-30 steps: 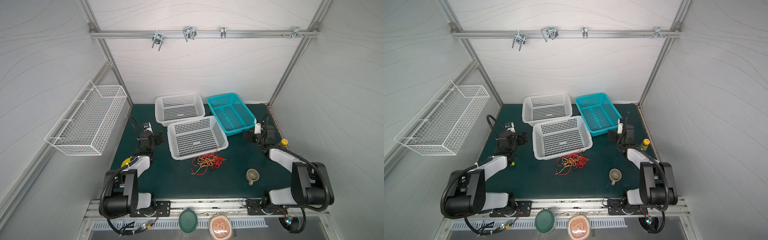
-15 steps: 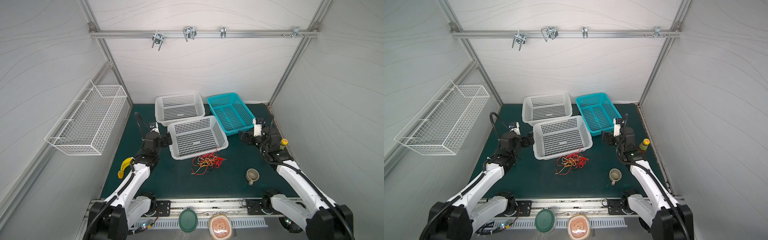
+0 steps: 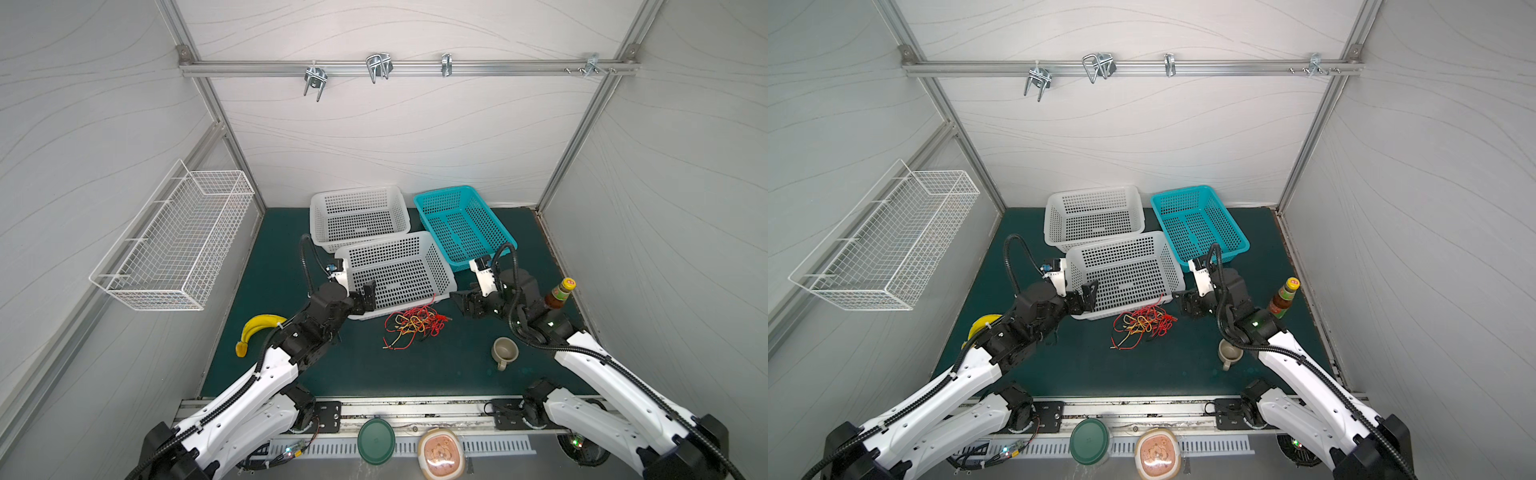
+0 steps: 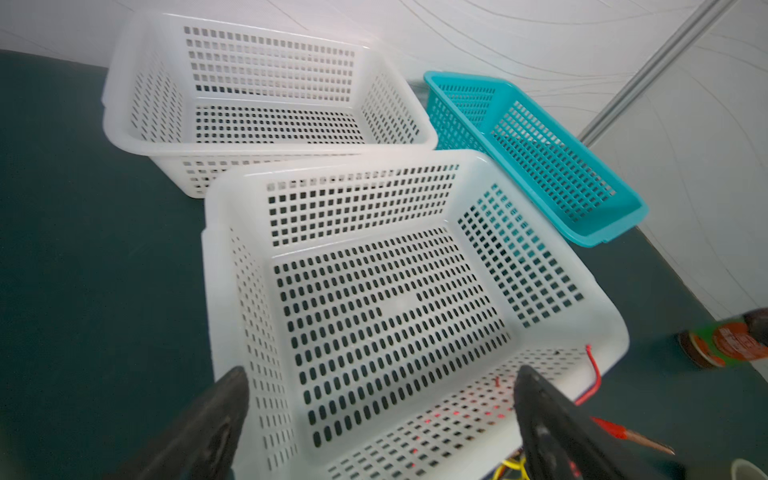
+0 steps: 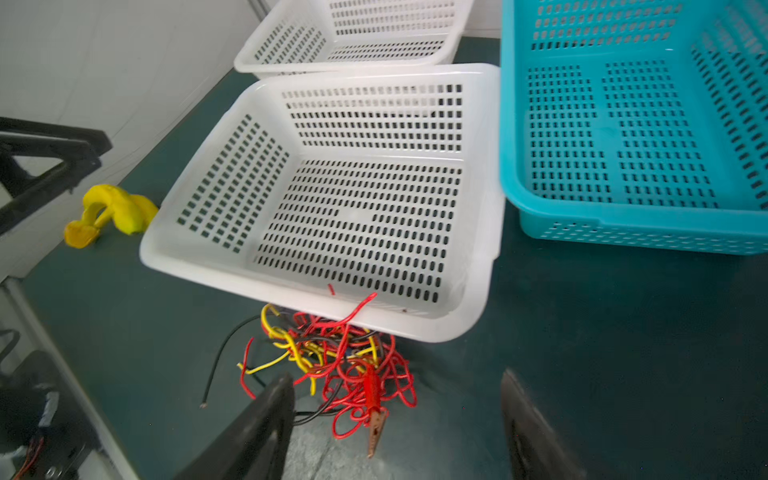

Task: Untangle the cables
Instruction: 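Reach both grippers toward the wire tangle beside the white basket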

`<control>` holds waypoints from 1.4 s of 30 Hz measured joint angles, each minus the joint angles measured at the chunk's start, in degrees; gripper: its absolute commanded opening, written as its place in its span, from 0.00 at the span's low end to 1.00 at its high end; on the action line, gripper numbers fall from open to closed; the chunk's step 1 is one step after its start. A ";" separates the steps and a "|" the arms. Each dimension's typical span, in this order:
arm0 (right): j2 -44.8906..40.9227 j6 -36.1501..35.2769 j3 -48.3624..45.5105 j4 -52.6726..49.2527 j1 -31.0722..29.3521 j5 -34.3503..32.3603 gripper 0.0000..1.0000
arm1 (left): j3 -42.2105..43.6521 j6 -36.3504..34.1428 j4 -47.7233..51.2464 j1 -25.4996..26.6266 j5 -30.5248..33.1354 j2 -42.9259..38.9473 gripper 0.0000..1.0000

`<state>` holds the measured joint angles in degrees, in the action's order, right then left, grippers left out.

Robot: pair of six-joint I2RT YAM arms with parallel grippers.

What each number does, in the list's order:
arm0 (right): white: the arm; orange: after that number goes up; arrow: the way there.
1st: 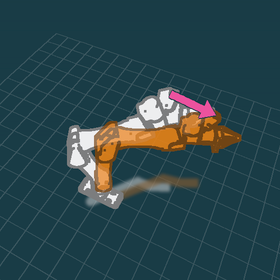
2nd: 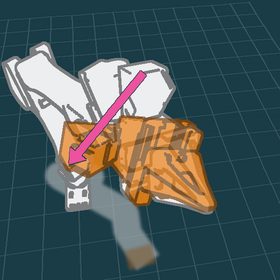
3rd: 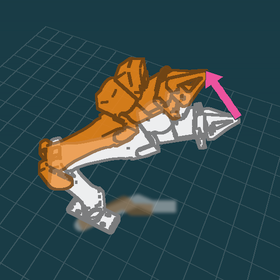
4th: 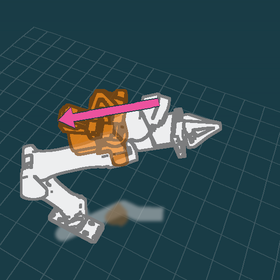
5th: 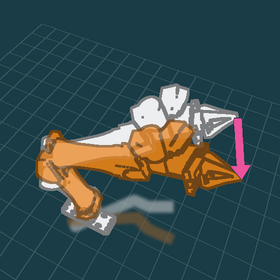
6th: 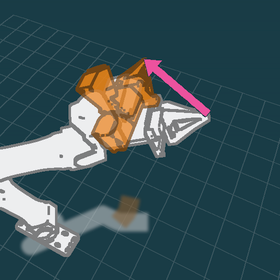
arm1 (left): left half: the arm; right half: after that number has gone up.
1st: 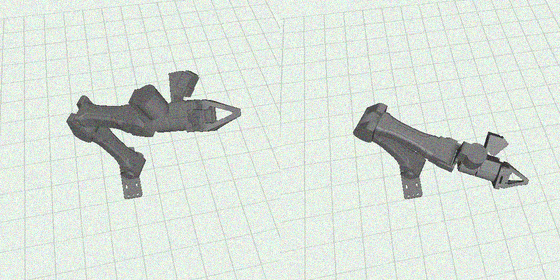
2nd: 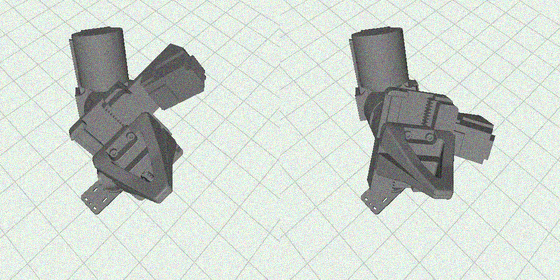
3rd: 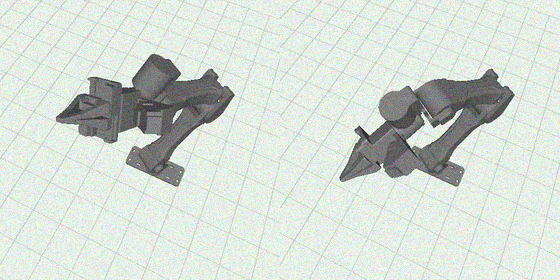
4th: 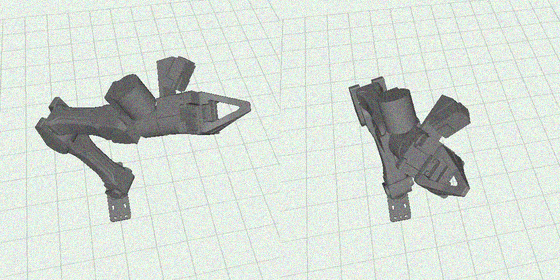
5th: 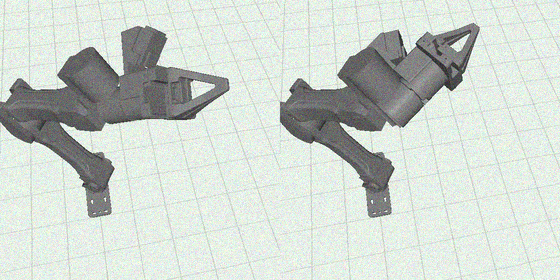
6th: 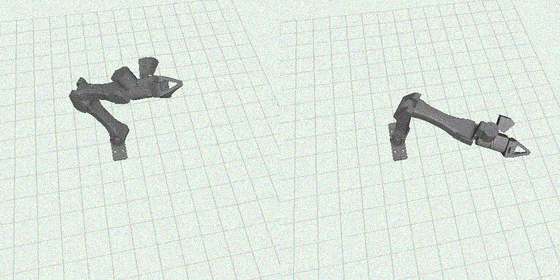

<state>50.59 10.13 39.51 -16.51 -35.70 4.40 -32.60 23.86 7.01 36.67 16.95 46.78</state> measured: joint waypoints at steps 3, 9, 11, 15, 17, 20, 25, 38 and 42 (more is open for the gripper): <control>1.42 0.04 0.79 -0.44 -3.17 1.64 0.60 | 0.11 2.16 1.55 3.52 2.16 -0.28 0.99; 8.90 0.57 2.62 1.44 -12.74 1.36 0.43 | 3.39 6.23 3.21 5.92 3.43 -4.20 0.99; 12.44 0.68 3.15 2.60 -15.96 -0.07 0.38 | 5.11 6.97 3.54 6.03 3.39 -6.75 0.99; 20.55 1.75 4.90 4.83 -19.30 -1.86 0.34 | 7.10 8.07 6.27 6.05 2.86 -12.52 0.99; 24.20 2.21 6.21 5.73 -20.44 -3.15 0.34 | 7.15 8.39 8.04 6.10 2.25 -15.32 1.00; 29.27 2.60 8.83 6.56 -21.92 -5.70 0.33 | 7.15 9.18 10.84 6.10 1.16 -19.19 1.00; 36.89 3.10 14.19 7.10 -24.41 -8.98 0.29 | 7.15 9.70 14.82 6.10 -0.07 -24.30 1.00; 42.01 1.99 17.94 5.20 -25.35 -14.62 0.25 | 7.15 9.40 18.45 6.12 -0.48 -23.76 1.00; 41.05 1.42 16.85 4.66 -25.35 -16.98 0.24 | 7.13 9.31 17.51 6.12 -0.70 -20.90 1.00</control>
<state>91.64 11.55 56.36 -11.86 -61.06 -12.58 -25.47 33.17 24.51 42.78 16.25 25.89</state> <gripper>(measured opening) 0.245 0.995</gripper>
